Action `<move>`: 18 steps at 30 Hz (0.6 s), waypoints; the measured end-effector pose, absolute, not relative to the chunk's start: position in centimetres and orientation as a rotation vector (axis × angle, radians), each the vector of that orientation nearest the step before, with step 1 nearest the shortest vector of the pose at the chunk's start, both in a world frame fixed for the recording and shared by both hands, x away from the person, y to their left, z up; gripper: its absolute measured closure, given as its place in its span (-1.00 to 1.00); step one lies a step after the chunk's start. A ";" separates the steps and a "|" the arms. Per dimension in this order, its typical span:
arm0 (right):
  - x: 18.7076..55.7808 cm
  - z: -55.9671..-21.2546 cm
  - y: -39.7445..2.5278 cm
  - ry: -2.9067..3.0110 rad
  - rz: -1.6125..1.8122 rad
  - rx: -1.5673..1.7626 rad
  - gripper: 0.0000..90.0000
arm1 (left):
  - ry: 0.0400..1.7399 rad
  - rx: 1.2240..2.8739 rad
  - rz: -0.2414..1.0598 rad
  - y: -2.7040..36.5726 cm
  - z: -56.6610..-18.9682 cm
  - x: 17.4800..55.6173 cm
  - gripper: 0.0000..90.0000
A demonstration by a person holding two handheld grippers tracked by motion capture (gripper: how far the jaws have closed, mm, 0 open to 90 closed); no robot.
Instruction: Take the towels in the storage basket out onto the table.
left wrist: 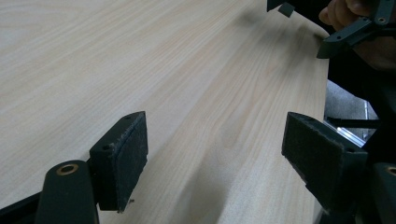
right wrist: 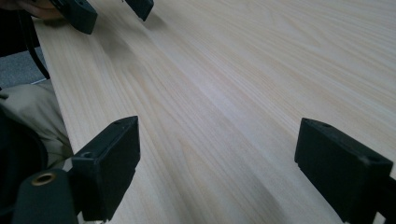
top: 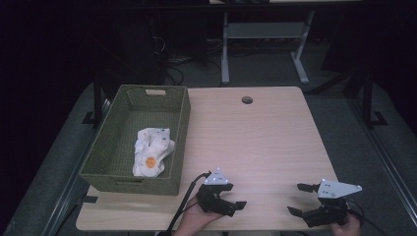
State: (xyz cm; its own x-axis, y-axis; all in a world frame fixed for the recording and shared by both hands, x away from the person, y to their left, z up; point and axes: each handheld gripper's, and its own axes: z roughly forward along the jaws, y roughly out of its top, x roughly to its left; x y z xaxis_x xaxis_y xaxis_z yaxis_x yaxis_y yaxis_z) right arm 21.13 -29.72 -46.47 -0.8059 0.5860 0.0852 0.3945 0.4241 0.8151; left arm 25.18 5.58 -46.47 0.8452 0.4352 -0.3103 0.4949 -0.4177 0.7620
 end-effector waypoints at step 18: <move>21.3 -46.3 -29.6 2.467 1.328 0.830 -0.69 | 0.574 2.099 -0.059 5.7 -41.9 27.5 -0.51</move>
